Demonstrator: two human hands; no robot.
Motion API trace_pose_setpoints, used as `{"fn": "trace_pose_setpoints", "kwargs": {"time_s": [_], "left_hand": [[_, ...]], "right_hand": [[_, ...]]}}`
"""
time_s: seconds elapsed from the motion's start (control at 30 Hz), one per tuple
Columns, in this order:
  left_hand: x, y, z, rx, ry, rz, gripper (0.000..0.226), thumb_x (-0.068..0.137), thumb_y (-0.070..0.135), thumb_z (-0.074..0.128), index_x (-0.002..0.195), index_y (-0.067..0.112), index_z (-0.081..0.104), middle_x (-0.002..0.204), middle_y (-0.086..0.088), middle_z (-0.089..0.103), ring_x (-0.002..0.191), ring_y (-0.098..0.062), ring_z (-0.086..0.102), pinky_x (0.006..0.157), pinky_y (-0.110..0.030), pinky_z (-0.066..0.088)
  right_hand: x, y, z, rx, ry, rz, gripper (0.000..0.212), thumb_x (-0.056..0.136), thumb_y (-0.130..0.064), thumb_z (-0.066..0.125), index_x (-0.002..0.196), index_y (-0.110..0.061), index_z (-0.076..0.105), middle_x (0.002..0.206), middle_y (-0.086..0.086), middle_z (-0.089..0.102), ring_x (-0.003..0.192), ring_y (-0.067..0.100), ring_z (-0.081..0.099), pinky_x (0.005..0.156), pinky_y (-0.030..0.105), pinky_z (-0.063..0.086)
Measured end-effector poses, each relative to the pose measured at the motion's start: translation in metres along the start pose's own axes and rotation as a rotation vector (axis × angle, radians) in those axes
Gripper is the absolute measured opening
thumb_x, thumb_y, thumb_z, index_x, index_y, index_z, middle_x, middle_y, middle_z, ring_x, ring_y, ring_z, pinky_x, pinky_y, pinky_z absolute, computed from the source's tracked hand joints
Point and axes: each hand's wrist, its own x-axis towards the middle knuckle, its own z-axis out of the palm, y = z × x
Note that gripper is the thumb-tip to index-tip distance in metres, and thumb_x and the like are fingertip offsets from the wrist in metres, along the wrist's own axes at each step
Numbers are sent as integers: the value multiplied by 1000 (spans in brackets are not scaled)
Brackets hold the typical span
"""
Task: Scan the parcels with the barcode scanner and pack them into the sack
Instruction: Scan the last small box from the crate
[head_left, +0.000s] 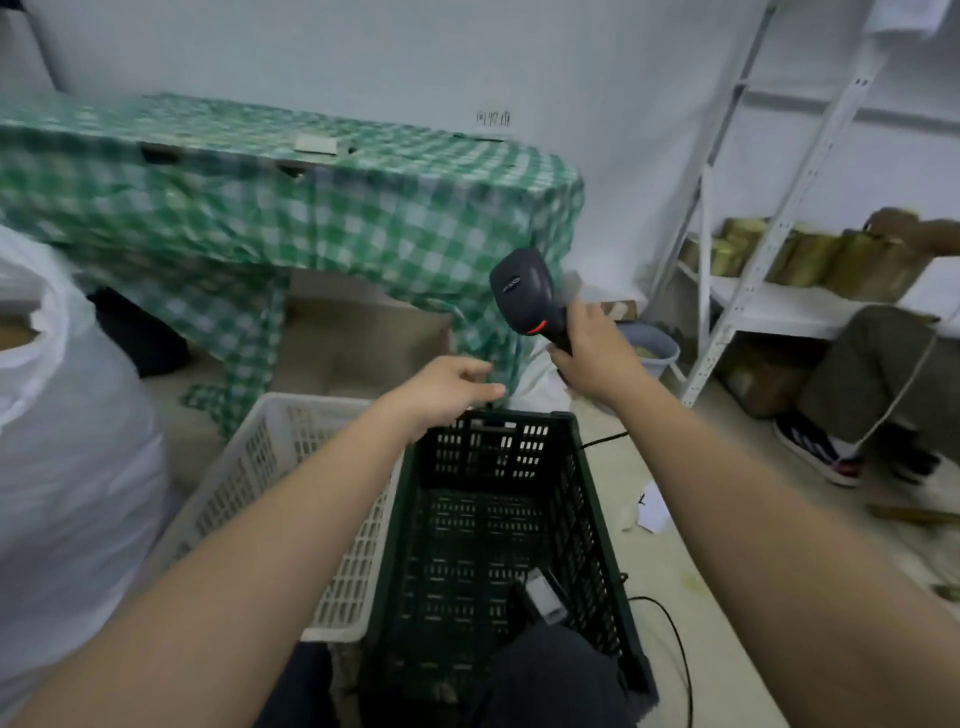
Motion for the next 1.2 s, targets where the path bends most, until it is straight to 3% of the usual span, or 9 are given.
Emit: {"fn": "trace_pose_setpoints", "kwargs": {"time_s": [0.1, 0.23, 0.4, 0.53, 0.67, 0.8, 0.87, 1.0, 1.2], "left_hand": [[30, -53, 15, 32, 1, -48, 45, 92, 22, 64, 134, 8, 55, 130, -3, 57, 121, -18, 53, 99, -28, 42], [59, -120, 42, 155, -111, -186, 44, 97, 26, 57, 138, 10, 50, 137, -2, 53, 127, -18, 49, 105, -28, 36], [85, -197, 98, 178, -242, -276, 44, 94, 23, 60, 135, 10, 51, 133, -5, 56, 122, -15, 52, 101, -22, 37], [103, -239, 136, 212, -290, -308, 36, 93, 22, 61, 126, 9, 57, 126, -4, 60, 109, -11, 55, 90, -18, 38], [116, -268, 164, 312, -356, -320, 37, 90, 28, 65, 123, 12, 59, 123, -5, 63, 111, -20, 58, 94, -28, 45], [124, -292, 188, 351, -422, -333, 41, 91, 27, 65, 129, 14, 55, 129, -4, 60, 116, -21, 57, 95, -30, 46], [127, -304, 196, 382, -420, -279, 40, 92, 25, 63, 131, 15, 56, 132, -5, 57, 119, -22, 55, 96, -30, 45], [141, -324, 213, 547, -480, 42, 38, 87, 26, 69, 123, 18, 63, 125, -7, 56, 121, -27, 49, 99, -38, 41], [160, -333, 239, 1018, -801, 385, 84, 86, 41, 65, 153, 22, 19, 161, 4, 10, 146, -23, 3, 116, -38, 0]], "right_hand": [[2, 31, 59, 39, -199, 34, 35, 95, -29, 58, 113, -2, 43, 116, 21, 51, 102, 36, 52, 69, 35, 31], [-25, 64, 146, 216, -386, 159, 27, 92, -19, 60, 113, -5, 50, 116, 19, 57, 104, 32, 55, 70, 26, 29], [-53, 95, 215, 420, -439, 309, 36, 90, -14, 62, 124, -9, 52, 104, 6, 57, 92, 20, 55, 61, 21, 36], [-68, 112, 245, 528, -459, 463, 19, 93, -17, 58, 109, -17, 50, 87, 0, 54, 73, 12, 50, 50, 9, 35], [-77, 124, 259, 650, -467, 589, 17, 92, -14, 59, 106, -16, 50, 83, 0, 54, 74, 16, 51, 62, 25, 39], [-75, 138, 266, 794, -460, 693, 14, 93, -12, 59, 100, -21, 52, 80, 0, 53, 71, 16, 52, 71, 31, 44], [-75, 144, 270, 789, -429, 722, 18, 92, -13, 60, 90, -27, 50, 77, 1, 53, 68, 16, 52, 69, 33, 44], [-80, 150, 274, 768, -421, 739, 18, 91, -15, 62, 87, -28, 50, 76, 1, 54, 70, 19, 53, 75, 43, 49], [-80, 166, 259, 772, -449, 726, 13, 92, -12, 61, 101, -16, 52, 72, -2, 52, 58, 12, 51, 60, 23, 44]]}}
